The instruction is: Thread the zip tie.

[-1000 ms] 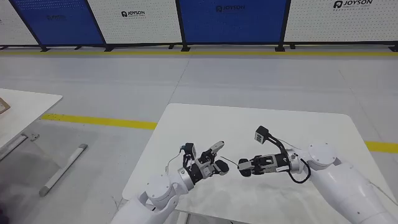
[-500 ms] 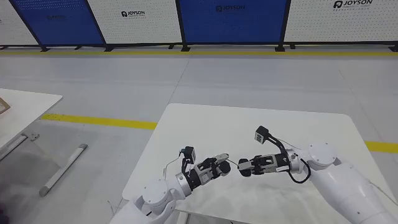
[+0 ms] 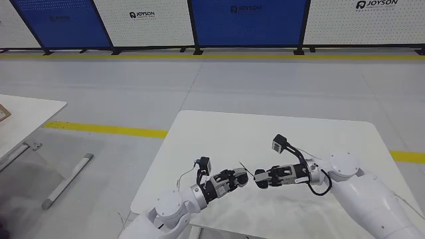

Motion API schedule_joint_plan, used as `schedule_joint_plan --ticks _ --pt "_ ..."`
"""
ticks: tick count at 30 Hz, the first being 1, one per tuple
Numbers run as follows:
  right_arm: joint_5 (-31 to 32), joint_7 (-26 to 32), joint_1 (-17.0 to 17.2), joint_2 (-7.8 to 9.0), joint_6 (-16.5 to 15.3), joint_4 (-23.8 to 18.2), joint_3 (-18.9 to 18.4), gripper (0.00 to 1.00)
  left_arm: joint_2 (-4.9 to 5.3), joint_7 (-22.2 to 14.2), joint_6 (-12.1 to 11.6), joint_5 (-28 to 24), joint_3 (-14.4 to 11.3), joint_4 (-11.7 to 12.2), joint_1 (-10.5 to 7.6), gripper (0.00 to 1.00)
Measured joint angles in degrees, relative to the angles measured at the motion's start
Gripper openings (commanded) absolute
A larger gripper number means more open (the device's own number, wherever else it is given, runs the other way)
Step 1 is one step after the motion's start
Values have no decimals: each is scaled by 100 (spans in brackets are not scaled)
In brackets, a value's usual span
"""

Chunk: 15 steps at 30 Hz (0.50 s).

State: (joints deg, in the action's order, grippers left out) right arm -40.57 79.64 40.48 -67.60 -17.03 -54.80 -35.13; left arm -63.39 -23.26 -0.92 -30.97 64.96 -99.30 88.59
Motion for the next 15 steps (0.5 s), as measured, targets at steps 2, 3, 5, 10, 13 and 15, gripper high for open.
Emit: schedule_joint_plan --ticks 2,3,5,10,13,15 --pt "0 0 0 0 0 0 0 0 -1 -1 -9 -10 -1 -7 5 50" --pt "0 0 0 0 0 0 0 0 -2 -4 -16 -24 -3 -12 9 49" --pt "0 0 0 0 0 0 0 0 -4 -6 -28 -66 -3 -19 11 47" --pt "0 0 0 0 0 0 0 0 -17 -7 -45 -191 -9 14 -30 44" --pt "0 0 0 0 0 0 0 0 -18 4 -83 -126 -20 7 -27 42" --pt "0 0 0 0 0 0 0 0 -13 99 -139 -36 14 -20 3 43"
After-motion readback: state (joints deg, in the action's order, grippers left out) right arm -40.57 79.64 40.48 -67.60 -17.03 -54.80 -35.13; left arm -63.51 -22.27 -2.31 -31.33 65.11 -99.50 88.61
